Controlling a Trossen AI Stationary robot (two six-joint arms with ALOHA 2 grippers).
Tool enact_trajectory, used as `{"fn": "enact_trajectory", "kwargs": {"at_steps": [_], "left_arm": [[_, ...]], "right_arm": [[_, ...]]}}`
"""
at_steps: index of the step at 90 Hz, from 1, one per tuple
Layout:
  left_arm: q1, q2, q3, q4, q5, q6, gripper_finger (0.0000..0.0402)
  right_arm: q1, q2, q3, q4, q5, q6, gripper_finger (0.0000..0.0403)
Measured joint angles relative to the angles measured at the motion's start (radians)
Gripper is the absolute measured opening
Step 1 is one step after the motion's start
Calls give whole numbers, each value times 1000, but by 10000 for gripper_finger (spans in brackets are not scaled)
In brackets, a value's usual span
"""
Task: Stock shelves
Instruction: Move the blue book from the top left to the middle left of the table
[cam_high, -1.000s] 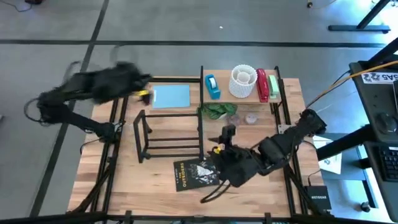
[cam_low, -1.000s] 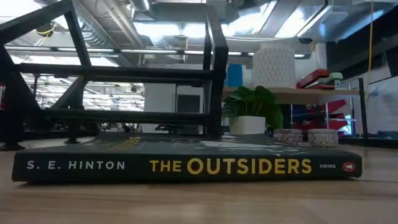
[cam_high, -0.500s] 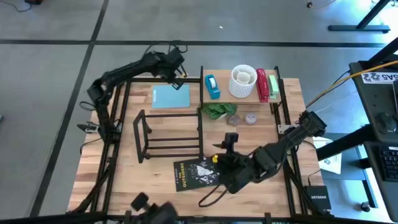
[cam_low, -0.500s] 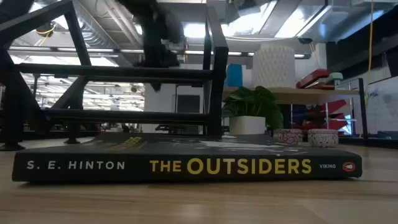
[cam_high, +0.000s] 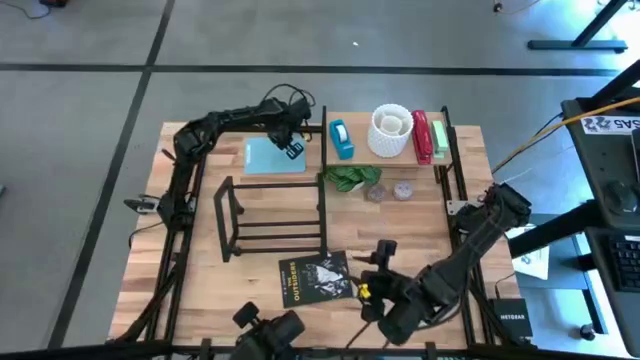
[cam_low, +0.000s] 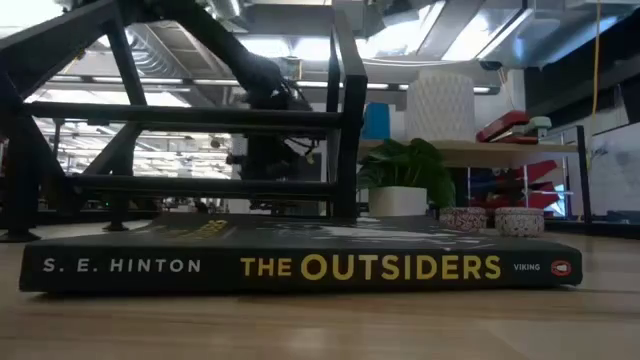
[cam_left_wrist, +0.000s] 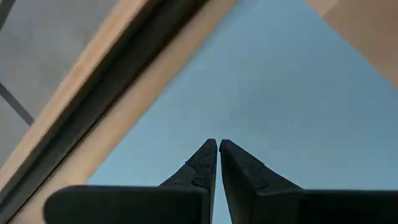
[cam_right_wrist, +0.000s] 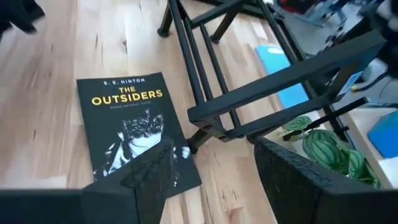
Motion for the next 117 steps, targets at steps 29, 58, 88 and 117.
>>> {"fn": "enact_trajectory", "kwargs": {"at_steps": [29,58,88,117], "left_arm": [[2,16,-45,19,142,-18,5],[-43,-11,-104,-97,492,-21,5],[-68,-118,-94,-15,222,-26,5],[-67,-96,-267,94,299,-24,5]], "right_arm": [[38,0,0,0,52,5,209],[38,0,0,-4,52,7,209],[37,-1,0,-12,70,-3,209],[38,-1,0,-11,65,-1,209]]}}
